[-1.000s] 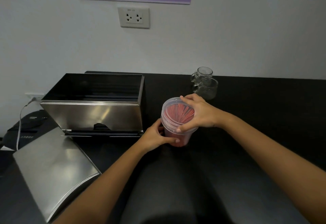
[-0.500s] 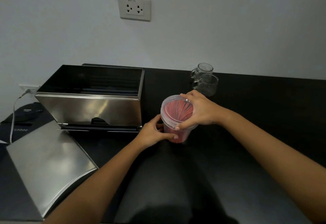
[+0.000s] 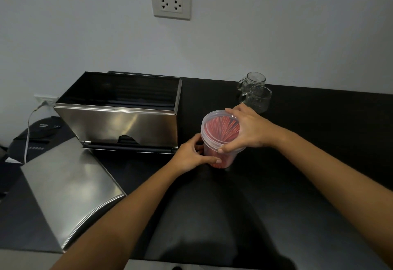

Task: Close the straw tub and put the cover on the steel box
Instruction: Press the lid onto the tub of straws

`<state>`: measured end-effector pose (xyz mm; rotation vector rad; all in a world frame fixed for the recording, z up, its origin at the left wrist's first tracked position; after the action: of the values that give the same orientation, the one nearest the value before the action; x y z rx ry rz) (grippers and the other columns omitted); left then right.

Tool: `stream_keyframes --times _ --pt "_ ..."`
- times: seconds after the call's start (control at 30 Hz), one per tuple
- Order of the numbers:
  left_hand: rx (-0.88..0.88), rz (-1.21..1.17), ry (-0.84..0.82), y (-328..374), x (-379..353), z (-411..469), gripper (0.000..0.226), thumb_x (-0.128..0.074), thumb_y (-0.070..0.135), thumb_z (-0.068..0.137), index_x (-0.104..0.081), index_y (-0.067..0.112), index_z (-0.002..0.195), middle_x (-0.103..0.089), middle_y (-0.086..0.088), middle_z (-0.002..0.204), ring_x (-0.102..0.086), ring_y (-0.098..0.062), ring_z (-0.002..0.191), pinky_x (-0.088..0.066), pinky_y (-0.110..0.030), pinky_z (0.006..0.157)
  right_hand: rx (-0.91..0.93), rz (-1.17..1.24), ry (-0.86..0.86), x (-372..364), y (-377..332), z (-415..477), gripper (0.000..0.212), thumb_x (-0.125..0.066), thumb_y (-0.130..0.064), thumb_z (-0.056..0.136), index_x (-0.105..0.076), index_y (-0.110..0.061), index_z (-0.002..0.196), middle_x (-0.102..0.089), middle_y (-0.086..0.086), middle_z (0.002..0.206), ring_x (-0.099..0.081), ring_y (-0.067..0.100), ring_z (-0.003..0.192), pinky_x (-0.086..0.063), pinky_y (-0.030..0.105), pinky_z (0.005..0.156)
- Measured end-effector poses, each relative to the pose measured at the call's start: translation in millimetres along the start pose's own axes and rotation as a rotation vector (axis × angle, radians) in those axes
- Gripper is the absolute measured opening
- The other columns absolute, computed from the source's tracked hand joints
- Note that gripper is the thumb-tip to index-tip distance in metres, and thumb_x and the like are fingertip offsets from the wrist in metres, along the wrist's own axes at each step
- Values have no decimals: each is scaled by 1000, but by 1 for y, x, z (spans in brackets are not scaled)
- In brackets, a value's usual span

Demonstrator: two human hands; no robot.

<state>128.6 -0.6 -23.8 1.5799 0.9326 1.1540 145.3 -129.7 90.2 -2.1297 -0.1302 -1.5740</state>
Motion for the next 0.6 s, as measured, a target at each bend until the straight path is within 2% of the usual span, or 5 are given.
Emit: stream_keyframes --times 0.13,0.3,0.43,0.5,0.6 --pt "6 3 3 0 0 0 82 -85 51 39 -43 58 110 -56 8 126 -53 -13 116 -47 -34 97 -3 10 12 -1 -1 -2 121 -73 -65 47 -13 -21 143 -25 0 136 -26 17 125 -33 37 95" --pt "16 -5 11 0 0 -2 75 -84 51 39 -45 62 101 -58 20 112 -55 -2 106 -46 -14 82 -9 -9 11 2 -2 -3 120 -72 -66 48 -15 -20 143 -27 0 135 -29 17 123 -33 35 94" --pt "6 -38 10 0 0 -2 77 -85 44 41 -47 52 106 -59 15 112 -55 -6 109 -46 -24 91 -40 -102 37 4 -6 -5 126 -64 -79 41 -18 -19 142 -30 3 135 -33 20 123 -34 33 88" --pt "0 -56 10 1 -1 -3 75 -86 39 42 -49 49 107 -60 14 112 -56 -9 112 -46 -26 93 -54 -161 23 5 -9 -4 129 -60 -82 39 -17 -18 142 -29 6 139 -33 23 126 -36 38 93" --pt "-3 -67 8 3 -1 -4 78 -87 38 42 -50 43 111 -62 7 116 -56 -12 113 -46 -30 96 -94 -233 -126 6 -12 1 131 -61 -81 41 -7 -20 144 -19 9 146 -24 29 134 -33 47 101"
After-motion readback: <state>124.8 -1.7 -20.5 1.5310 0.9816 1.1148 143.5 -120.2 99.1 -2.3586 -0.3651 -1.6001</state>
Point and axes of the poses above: each hand's wrist, its own z-axis towards the middle knuckle, its own x-axis out of the back of the hand, y = z × x, the point moved 8 cm from there along z, towards the middle knuckle
